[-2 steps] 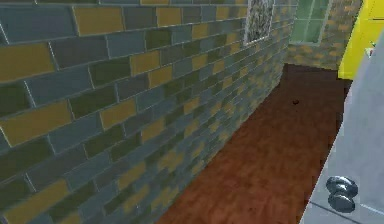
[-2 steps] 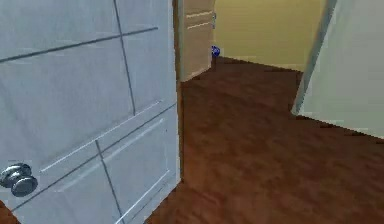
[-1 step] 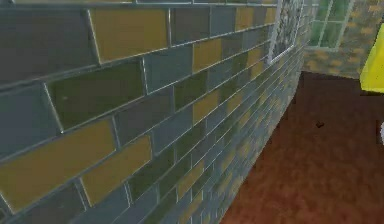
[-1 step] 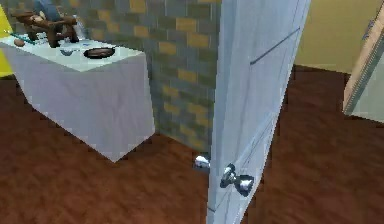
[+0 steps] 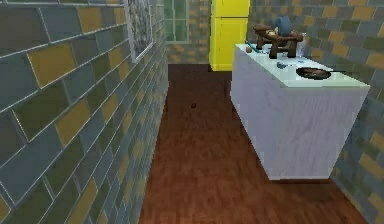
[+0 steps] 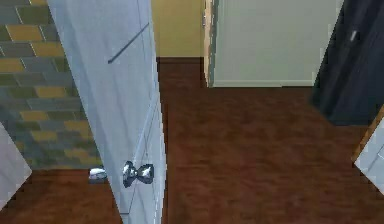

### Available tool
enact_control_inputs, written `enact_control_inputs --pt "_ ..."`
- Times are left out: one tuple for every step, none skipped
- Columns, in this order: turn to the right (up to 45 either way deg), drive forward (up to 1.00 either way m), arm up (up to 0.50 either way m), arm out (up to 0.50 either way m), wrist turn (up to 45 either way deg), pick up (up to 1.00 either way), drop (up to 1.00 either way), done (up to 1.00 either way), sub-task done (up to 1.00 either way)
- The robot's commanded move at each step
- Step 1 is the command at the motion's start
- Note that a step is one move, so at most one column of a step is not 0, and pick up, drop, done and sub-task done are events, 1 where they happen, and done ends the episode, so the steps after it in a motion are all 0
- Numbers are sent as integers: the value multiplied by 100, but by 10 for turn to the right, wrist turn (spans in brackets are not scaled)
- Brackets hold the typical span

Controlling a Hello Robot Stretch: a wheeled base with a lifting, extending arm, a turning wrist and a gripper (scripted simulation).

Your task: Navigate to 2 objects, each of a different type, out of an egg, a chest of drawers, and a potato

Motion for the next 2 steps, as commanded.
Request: enact_control_inputs --pt "0 45 0 0 0 0 0 0 0" --pt "90 0 0 0 0 0 0 0 0"
